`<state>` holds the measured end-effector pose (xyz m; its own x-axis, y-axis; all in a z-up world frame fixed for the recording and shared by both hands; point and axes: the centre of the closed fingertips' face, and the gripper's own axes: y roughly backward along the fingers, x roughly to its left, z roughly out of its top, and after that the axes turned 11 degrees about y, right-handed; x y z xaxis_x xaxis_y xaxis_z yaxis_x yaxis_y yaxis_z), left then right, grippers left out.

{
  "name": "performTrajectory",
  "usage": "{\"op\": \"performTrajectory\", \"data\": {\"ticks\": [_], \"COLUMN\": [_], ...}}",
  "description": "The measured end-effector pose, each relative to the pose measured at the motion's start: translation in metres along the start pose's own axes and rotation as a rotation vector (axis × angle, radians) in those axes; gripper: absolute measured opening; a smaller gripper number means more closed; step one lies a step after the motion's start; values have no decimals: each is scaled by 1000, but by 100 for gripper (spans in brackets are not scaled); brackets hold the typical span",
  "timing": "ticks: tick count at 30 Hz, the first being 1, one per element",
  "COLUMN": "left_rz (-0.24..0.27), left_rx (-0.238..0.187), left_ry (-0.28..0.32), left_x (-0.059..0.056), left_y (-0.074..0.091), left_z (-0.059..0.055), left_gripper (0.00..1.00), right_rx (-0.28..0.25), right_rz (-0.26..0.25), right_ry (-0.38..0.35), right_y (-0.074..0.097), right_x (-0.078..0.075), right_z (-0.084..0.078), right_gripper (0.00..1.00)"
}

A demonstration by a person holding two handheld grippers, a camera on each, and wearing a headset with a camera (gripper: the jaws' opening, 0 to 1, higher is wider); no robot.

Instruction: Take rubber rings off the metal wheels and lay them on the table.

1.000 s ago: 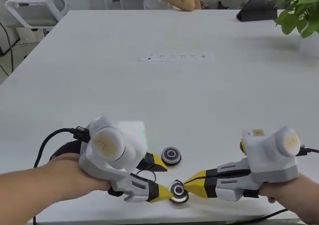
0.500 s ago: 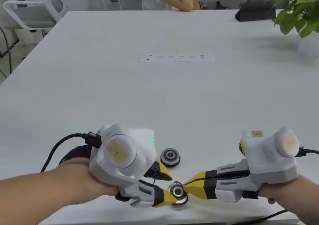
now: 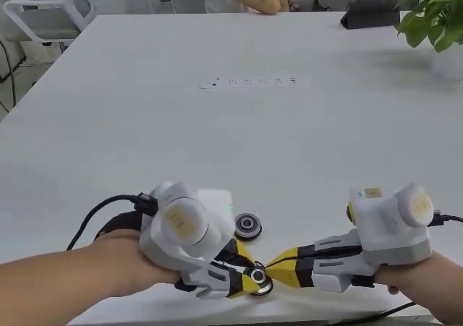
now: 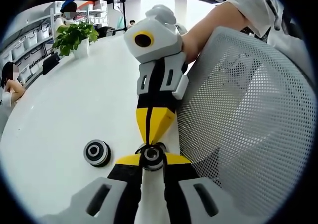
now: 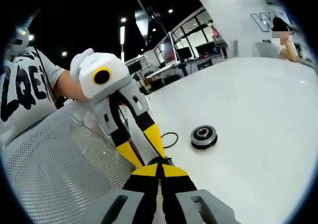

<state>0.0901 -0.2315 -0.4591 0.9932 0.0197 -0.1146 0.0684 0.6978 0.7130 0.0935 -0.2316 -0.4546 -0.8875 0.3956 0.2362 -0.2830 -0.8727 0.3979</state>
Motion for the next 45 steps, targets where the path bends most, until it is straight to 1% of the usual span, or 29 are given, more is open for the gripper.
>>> {"op": "performTrajectory", "data": {"ticks": [4,11,13,27,30,33,39,40,41,42,43,44,45], "left_rz": [3,11,18,22,22,22,25,25,25,25,25,25,25], "left_rx": [7,-2,0,-7,-8,-8,-11,-11,-12,-12,-12,-13,-13], "left_ry": [-5,-9,-26,-11,-11,-12,-11,-10,-10,-10,-9,-10,-9], "left_x": [0,2,2,2,2,2,1,1,1,1,1,1,1], "left_y": [-2,-4,-3,-3,-3,-3,-4,-4,-4,-4,-4,-4,-4], "left_z": [-1,1,1,1,1,1,1,1,1,1,1,1,1], "left_gripper": [9,8,7,7,7,7,7,7,7,7,7,7,7], "right_rx": [0,-1,-1,-8,-10,-19,-40,-61,-77,-83,-72,-76,-89], "right_rz": [0,2,3,17,23,30,35,33,36,36,41,39,40], "right_ry": [0,-1,-1,-16,-40,-85,-114,-124,-150,-158,-161,-158,-188], "right_y": [0,0,0,-2,-3,-4,-4,-4,-3,-2,-2,-3,-2], "right_x": [0,0,0,3,4,4,4,3,3,3,3,3,3], "right_z": [0,0,0,4,4,6,10,13,16,17,15,16,16], "right_gripper": [0,0,0,0,0,0,0,0,0,0,0,0,0]}}
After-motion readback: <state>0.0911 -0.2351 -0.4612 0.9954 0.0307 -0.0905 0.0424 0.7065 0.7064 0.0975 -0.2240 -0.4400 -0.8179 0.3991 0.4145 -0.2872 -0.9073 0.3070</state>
